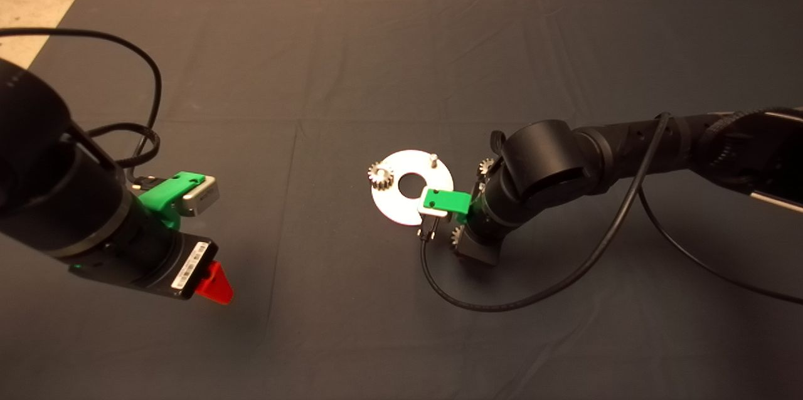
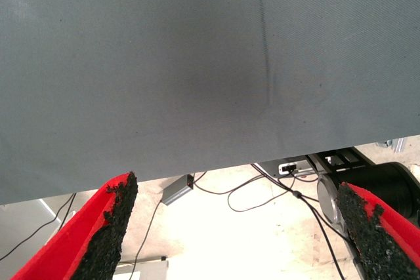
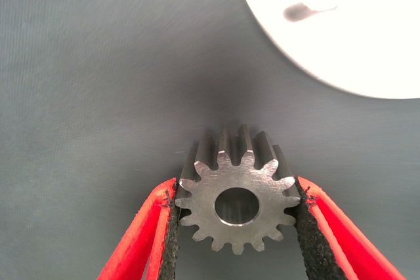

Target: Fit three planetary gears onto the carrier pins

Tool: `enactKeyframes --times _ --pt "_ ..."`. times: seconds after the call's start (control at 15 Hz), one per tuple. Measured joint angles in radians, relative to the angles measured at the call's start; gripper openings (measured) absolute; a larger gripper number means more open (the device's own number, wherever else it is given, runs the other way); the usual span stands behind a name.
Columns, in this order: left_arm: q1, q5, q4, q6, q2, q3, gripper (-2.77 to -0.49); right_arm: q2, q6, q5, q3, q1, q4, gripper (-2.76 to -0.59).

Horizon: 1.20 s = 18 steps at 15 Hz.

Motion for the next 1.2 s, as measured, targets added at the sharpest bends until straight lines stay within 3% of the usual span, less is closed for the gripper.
enactKeyframes --times 0.47,0.67,0.87,1.2 --pt "0.000 0.000 0.000 0.000 0.000 0.000 -1.09 0.026 0.000 -0.002 0.003 0.056 0.004 -2.28" --pt "0.000 0.000 0.000 0.000 0.000 0.000 -1.09 0.051 0.000 -0.002 -0.017 0.060 0.020 -2.28" --pt "0.000 0.000 0.000 0.000 0.000 0.002 -1.09 0.070 0.000 -0.002 -0.047 0.081 0.043 -2.28" --pt "0.000 0.000 0.000 0.000 0.000 0.002 -1.09 0.095 0.000 -0.001 -0.093 0.087 0.053 -2.28"
